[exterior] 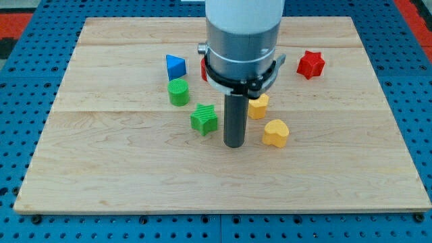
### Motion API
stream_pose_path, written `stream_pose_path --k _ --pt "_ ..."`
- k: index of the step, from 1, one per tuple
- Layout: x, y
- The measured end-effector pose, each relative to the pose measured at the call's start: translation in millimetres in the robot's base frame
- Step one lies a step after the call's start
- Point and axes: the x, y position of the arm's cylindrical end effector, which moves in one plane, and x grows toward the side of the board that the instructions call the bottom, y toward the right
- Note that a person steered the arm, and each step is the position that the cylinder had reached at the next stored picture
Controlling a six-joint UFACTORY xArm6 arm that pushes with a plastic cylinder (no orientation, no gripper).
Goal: Touch the bottom of the green star
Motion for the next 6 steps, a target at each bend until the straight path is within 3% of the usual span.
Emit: stream_pose_path --k 2,3,5,6 --pt "16.2 -76.0" --pt "16.7 -72.1" --pt "14.3 -41.6" --pt "2.0 31.4"
